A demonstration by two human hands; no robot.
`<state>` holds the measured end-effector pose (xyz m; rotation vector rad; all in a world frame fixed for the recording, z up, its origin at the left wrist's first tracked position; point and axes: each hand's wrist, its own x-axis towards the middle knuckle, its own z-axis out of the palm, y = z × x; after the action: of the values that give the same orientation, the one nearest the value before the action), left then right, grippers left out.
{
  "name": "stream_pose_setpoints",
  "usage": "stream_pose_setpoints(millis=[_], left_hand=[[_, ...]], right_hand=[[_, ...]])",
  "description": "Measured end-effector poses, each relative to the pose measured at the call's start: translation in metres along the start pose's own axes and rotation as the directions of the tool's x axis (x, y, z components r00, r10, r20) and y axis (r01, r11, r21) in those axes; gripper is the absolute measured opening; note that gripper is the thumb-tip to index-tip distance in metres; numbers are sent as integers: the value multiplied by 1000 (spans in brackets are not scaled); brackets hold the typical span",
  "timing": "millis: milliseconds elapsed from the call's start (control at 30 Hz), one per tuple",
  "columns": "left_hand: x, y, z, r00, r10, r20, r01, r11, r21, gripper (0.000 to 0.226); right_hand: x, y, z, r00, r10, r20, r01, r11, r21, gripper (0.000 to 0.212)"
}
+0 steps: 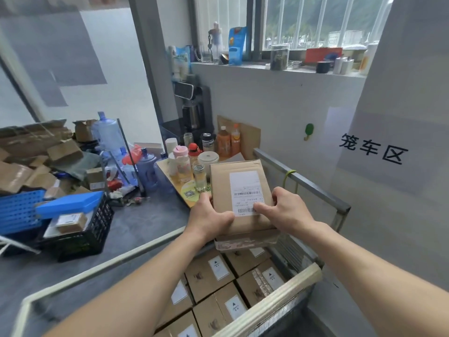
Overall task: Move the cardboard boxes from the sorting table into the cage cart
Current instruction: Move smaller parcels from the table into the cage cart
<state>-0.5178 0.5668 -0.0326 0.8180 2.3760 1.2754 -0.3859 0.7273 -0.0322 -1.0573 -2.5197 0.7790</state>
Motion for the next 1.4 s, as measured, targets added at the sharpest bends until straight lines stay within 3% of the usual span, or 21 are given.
stream_pose_setpoints(millis=[733,1033,1400], left_hand=[[150,-105,48,962,-171,211,163,985,55,69],[201,-180,122,913,-347,215,331,938,108,68],[247,-315,275,781,-554,287,555,827,86,73]], right_hand=[[129,35,117,971,157,181,-143,986,-86,44],[193,110,208,922,192,337,-159,980,-122,41],[248,250,344,812,253,526,-203,967,-152,47]])
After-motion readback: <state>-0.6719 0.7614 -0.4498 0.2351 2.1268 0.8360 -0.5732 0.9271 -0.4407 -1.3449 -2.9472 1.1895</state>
